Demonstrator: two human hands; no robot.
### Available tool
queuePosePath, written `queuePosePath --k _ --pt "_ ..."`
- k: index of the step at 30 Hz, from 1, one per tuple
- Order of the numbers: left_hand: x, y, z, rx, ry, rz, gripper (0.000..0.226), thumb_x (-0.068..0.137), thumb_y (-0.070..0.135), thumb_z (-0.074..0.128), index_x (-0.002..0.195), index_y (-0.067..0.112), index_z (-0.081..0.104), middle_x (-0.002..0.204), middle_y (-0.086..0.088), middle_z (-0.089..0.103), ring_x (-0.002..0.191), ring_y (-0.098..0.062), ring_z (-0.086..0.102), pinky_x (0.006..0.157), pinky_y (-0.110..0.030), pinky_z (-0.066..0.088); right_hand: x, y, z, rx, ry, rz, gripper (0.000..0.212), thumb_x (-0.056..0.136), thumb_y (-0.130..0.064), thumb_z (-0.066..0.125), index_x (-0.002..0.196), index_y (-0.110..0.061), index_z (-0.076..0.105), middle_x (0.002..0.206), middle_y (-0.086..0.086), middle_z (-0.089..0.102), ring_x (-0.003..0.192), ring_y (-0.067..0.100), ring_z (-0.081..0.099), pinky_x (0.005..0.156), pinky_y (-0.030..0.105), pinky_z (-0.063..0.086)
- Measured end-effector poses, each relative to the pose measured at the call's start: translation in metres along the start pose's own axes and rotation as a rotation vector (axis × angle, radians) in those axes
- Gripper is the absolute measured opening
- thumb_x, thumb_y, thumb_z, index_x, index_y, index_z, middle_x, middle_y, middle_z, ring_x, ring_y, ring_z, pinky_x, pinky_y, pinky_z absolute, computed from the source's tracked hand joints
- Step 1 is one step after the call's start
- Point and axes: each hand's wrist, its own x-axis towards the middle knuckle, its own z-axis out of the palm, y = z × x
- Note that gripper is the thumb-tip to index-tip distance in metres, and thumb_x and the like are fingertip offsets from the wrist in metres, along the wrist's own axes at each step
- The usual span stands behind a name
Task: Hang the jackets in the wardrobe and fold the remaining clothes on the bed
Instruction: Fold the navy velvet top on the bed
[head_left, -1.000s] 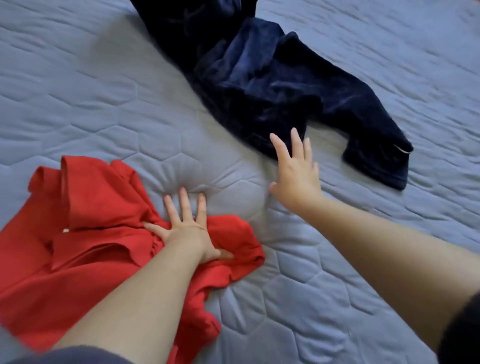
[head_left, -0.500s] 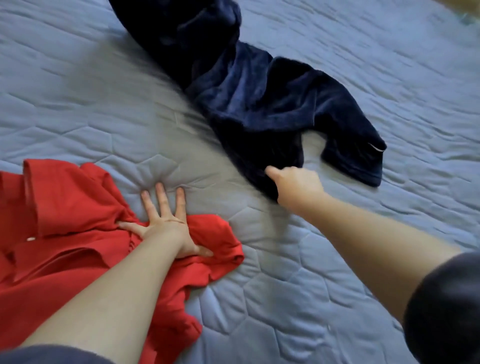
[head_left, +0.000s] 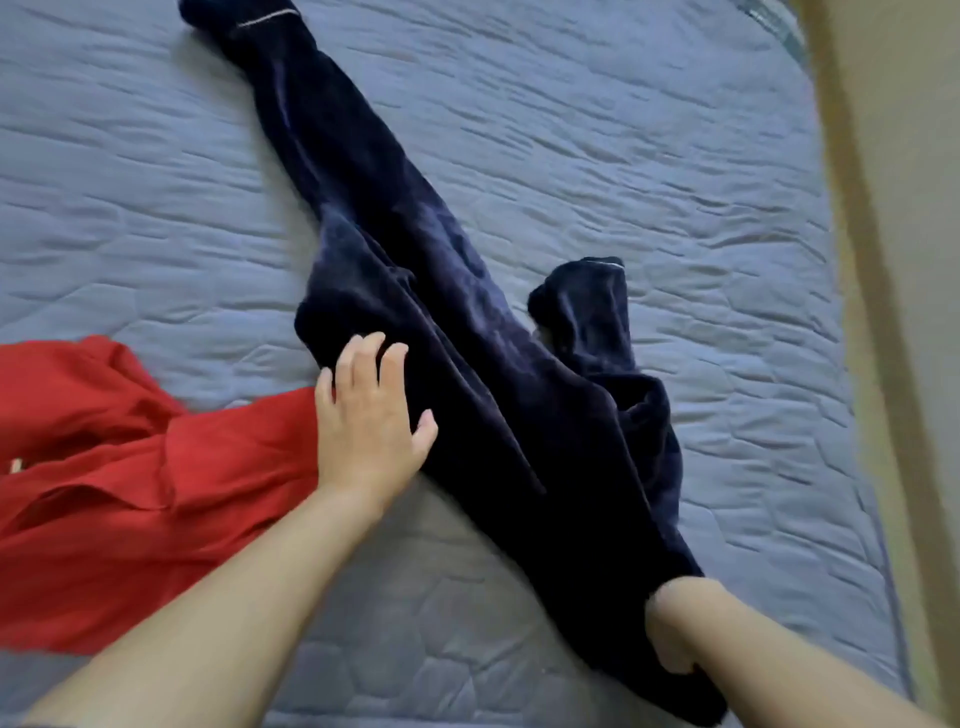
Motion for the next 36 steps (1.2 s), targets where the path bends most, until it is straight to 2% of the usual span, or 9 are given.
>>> queuePosePath --k 4,7,11,15,21,25,29,33,36 --pt "0.005 0.035 0.003 0.183 -0.372 0.006 0.087 0.079 0.038 0.066 0.149 0.028 0.016 0.15 -0.008 0.028 0.14 -0.03 0.024 0.11 -0.057 0.024 -0.018 0.023 0.033 0.051 -0.042 0.022 0.061 0.094 -0.022 0.054 0.149 -0.027 0.028 0.159 0.003 0.013 0.141 0.031 0.026 0.106 0.043 0.037" --pt "0.006 0.049 0.014 0.281 -0.643 0.011 0.05 0.089 0.022 0.053 0.135 0.028 0.036 0.125 -0.006 0.056 0.114 -0.028 0.054 0.096 -0.045 0.037 -0.023 0.023 0.026 0.272 0.508 -0.071 0.039 0.086 -0.036 0.055 0.122 -0.021 0.052 0.127 0.006 0.052 0.118 0.029 0.05 0.09 0.037 0.043" --pt "0.007 0.059 0.021 0.358 -0.475 0.117 0.02 0.087 0.024 0.051 0.105 0.02 0.06 0.112 -0.004 0.058 0.105 -0.027 0.055 0.079 -0.035 0.037 0.0 0.023 -0.007 0.72 1.149 0.072 0.061 0.08 -0.038 0.063 0.134 -0.023 0.038 0.139 0.003 0.037 0.126 0.025 0.038 0.096 0.042 0.038" --pt "0.027 0.061 0.025 0.345 -0.269 0.374 0.047 0.078 0.028 0.059 0.123 0.016 0.05 0.134 -0.008 0.045 0.13 -0.029 0.037 0.1 -0.048 0.032 0.022 0.03 -0.031 1.197 0.842 -0.174 0.091 0.078 -0.025 0.066 0.149 -0.035 0.009 0.144 0.011 0.04 0.123 0.029 0.048 0.098 0.042 0.043" --pt "0.032 0.053 0.015 0.649 -0.948 0.219 0.041 0.088 0.034 0.043 0.124 0.021 0.057 0.127 -0.003 0.059 0.116 -0.024 0.057 0.087 -0.035 0.04 0.018 0.015 -0.001 0.323 0.314 -0.558 0.049 0.081 -0.009 0.047 0.123 -0.034 0.051 0.124 0.006 0.059 0.113 0.031 0.057 0.091 0.036 0.048" --pt "0.037 0.059 0.005 0.461 -0.6 0.264 0.025 0.086 0.028 0.048 0.103 0.018 0.064 0.104 -0.004 0.066 0.096 -0.027 0.063 0.066 -0.031 0.038 0.007 0.02 -0.016 0.168 0.056 -0.498 0.052 0.083 -0.015 0.063 0.132 -0.03 0.053 0.127 0.004 0.058 0.111 0.026 0.057 0.084 0.029 0.045" --pt "0.057 0.079 0.015 0.247 -0.195 0.557 0.025 0.08 0.013 0.052 0.103 0.013 0.057 0.105 -0.008 0.058 0.101 -0.031 0.055 0.073 -0.041 0.04 0.0 0.018 -0.011 0.347 0.367 -0.536 0.028 0.081 -0.05 0.059 0.097 -0.029 0.069 0.095 -0.003 0.065 0.091 0.019 0.059 0.074 0.029 0.044" --pt "0.052 0.102 0.033 0.271 -0.553 0.835 0.048 0.086 0.011 0.046 0.132 0.025 0.041 0.129 0.004 0.049 0.121 -0.018 0.048 0.092 -0.033 0.036 -0.008 0.008 0.014 0.453 0.878 -0.698 0.033 0.09 -0.045 0.053 0.071 -0.019 0.06 0.07 -0.006 0.045 0.067 0.017 0.047 0.065 0.031 0.037" --pt "0.031 0.088 0.034 0.555 -0.755 0.801 0.059 0.09 0.018 0.05 0.142 0.032 0.026 0.135 0.002 0.044 0.124 -0.022 0.043 0.085 -0.035 0.037 -0.013 0.016 0.027 0.62 0.924 -0.755 0.02 0.089 -0.03 0.059 0.076 -0.015 0.061 0.073 -0.005 0.049 0.07 0.019 0.053 0.066 0.028 0.038"
